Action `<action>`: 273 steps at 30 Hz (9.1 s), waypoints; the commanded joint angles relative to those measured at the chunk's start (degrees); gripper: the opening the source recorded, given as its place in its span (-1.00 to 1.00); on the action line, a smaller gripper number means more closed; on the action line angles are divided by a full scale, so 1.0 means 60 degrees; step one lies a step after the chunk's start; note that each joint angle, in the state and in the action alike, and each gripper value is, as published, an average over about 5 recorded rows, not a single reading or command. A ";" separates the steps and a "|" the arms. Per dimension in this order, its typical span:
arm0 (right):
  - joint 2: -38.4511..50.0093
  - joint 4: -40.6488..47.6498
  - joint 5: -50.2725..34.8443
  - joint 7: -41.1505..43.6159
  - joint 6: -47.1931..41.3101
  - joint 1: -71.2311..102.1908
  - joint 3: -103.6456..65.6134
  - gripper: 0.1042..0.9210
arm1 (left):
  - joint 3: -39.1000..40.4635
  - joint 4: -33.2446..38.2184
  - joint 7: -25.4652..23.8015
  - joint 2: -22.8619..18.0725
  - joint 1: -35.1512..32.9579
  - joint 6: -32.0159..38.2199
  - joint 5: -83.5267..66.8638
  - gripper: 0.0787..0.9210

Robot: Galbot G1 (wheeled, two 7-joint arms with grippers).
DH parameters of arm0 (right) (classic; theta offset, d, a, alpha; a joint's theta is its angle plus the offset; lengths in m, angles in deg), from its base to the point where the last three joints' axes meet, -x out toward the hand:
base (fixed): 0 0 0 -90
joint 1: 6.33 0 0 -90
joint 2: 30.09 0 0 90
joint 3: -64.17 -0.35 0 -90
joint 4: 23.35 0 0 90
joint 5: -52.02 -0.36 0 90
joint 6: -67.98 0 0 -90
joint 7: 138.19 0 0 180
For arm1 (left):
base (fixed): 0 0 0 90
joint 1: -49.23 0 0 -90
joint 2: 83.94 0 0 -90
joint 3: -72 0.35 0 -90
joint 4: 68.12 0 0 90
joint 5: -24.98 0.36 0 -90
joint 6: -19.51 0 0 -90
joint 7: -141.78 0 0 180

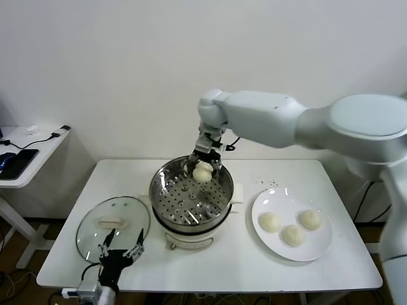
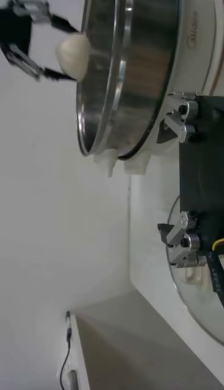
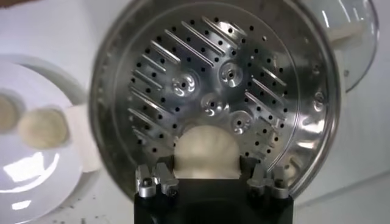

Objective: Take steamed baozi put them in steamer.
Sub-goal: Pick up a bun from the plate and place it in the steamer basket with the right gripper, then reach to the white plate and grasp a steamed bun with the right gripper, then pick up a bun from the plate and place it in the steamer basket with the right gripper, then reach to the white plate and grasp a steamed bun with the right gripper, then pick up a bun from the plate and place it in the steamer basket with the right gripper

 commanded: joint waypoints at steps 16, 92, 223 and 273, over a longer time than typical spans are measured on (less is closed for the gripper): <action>-0.1020 0.2300 -0.0044 -0.0511 0.1067 0.1046 -0.0217 0.73 | 0.0022 -0.0052 0.0056 -0.0007 -0.0005 0.0070 -0.0008 0.77; 0.6505 -0.4772 -0.3998 -0.3359 -0.9362 0.1740 0.0897 0.65 | -0.0079 0.0195 0.0119 -0.0087 -0.0428 0.0346 -0.0151 0.77; 0.8853 -0.6171 -0.2847 -0.2932 -0.8959 0.1429 0.1160 0.76 | -0.0057 0.0548 0.0040 -0.0267 -0.0173 -0.0059 -0.0112 0.77; 0.4302 -0.7131 -0.3800 -0.0140 -0.5089 -0.5606 0.1855 0.30 | -0.0026 0.0936 0.0054 -0.0229 -0.0452 -0.0123 -0.0052 0.77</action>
